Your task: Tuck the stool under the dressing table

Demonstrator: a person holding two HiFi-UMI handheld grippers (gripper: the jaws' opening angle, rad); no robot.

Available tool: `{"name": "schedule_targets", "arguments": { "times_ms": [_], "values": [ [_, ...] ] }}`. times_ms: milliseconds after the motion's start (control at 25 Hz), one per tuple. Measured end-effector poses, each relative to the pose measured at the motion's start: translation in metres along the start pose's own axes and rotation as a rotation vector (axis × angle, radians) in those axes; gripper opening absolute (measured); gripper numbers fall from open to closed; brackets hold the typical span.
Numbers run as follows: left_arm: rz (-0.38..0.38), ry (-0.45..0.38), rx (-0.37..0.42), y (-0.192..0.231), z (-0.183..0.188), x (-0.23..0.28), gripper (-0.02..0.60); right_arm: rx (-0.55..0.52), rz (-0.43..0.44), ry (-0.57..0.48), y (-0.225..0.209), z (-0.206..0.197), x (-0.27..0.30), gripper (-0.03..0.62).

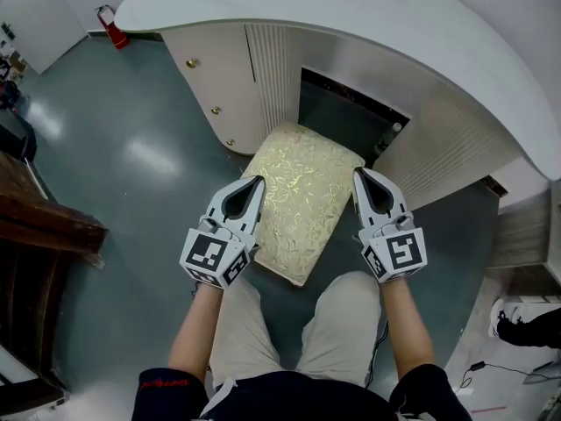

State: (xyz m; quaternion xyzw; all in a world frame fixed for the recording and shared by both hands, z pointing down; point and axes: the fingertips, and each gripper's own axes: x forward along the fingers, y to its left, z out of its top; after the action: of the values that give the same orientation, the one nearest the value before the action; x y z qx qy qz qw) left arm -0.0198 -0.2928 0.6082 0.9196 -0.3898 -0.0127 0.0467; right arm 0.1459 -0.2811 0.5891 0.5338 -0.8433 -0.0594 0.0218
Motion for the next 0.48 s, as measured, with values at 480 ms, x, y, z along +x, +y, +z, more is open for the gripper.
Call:
{"name": "schedule_targets", "arguments": {
  "times_ms": [480],
  "values": [
    [-0.044,-0.019,0.050,0.006,-0.022,-0.008,0.016,-0.063,-0.008,-0.001,0.007,-0.014,0.000,0.012]
  ]
}}
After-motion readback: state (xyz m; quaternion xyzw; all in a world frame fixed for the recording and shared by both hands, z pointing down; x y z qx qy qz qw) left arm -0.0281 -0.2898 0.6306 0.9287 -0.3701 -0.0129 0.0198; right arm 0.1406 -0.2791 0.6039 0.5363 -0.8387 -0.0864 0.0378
